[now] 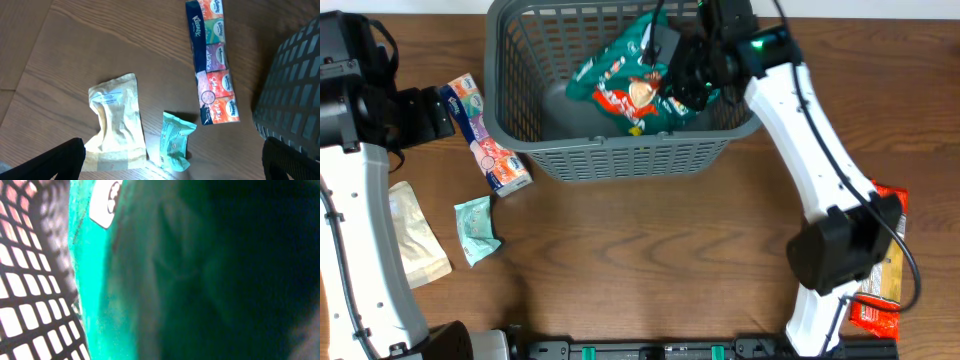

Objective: Pack container
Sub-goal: 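Drop the Nescafe bag into the basket and withdraw the right gripper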

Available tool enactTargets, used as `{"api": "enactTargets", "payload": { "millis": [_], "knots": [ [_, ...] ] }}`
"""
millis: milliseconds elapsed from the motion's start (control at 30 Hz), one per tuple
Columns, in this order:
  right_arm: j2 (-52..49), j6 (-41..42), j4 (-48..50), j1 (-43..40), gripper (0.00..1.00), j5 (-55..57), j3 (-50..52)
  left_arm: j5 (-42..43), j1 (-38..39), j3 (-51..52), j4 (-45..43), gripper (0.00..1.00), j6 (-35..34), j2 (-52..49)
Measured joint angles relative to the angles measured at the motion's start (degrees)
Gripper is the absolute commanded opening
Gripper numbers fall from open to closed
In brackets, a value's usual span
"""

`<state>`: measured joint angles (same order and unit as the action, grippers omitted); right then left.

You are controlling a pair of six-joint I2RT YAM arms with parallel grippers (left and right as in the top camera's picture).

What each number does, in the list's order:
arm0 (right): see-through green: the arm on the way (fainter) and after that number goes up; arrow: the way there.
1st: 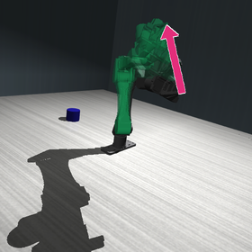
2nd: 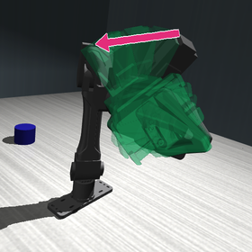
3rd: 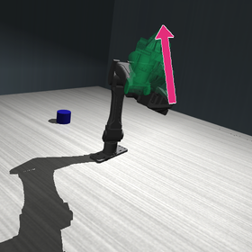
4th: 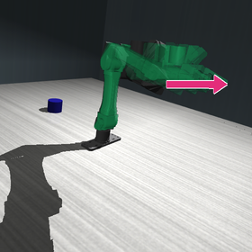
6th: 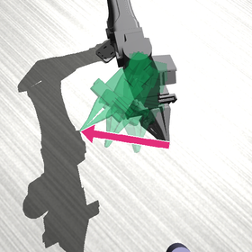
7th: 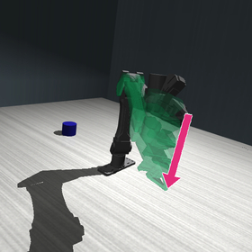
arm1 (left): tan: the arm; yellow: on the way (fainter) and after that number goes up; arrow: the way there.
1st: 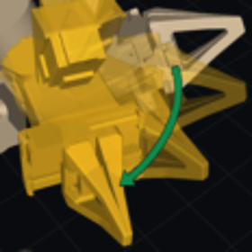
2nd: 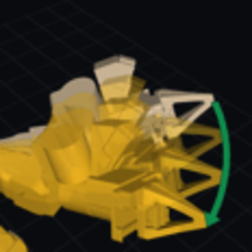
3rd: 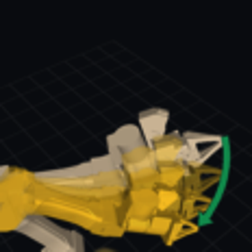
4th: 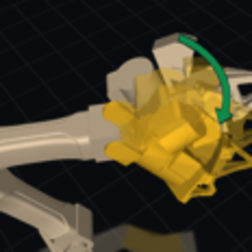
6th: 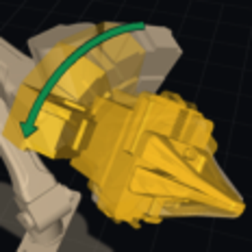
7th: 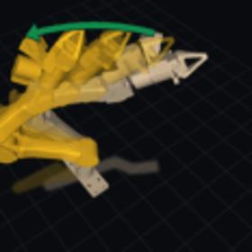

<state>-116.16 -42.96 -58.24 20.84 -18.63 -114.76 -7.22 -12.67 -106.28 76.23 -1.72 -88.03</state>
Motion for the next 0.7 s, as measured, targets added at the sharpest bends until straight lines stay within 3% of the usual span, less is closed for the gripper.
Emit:
{"api": "enactTargets", "payload": {
  "millis": [67, 133, 200, 267, 567, 700],
  "knots": [
    [-1.2, 0.0, -0.2, 0.0, 0.31, 0.5, 0.1, 0.0, 0.0, 0.0, 0.0, 0.98, 0.0, 0.0],
    [-1.6, 0.0, -0.2, 0.0, 0.77, 0.3, 0.1, 0.0, 0.0, 0.0, 0.0, 0.99, 0.0, 0.0],
    [-1.2, -0.1, -0.2, 0.0, 0.95, 0.0, 0.0, 0.0, 0.0, 0.0, 0.1, 0.99, 0.0, 0.0],
    [-0.8, 0.3, -0.5, 0.0, 0.99, -0.3, -0.1, 0.0, 0.0, 0.0, 0.2, 0.99, 0.0, 0.0],
    [1.5, 5.1, -2.4, 0.0, 0.99, -0.6, -0.4, 0.4, 0.0, 0.0, 1.4, 0.99, -0.9, 0.0],
    [5.4, 14.3, -0.5, -0.8, 0.99, 4.1, -2.8, 0.6, 0.0, 0.0, 1.4, 0.99, -3.8, 0.0]
  ]
}}
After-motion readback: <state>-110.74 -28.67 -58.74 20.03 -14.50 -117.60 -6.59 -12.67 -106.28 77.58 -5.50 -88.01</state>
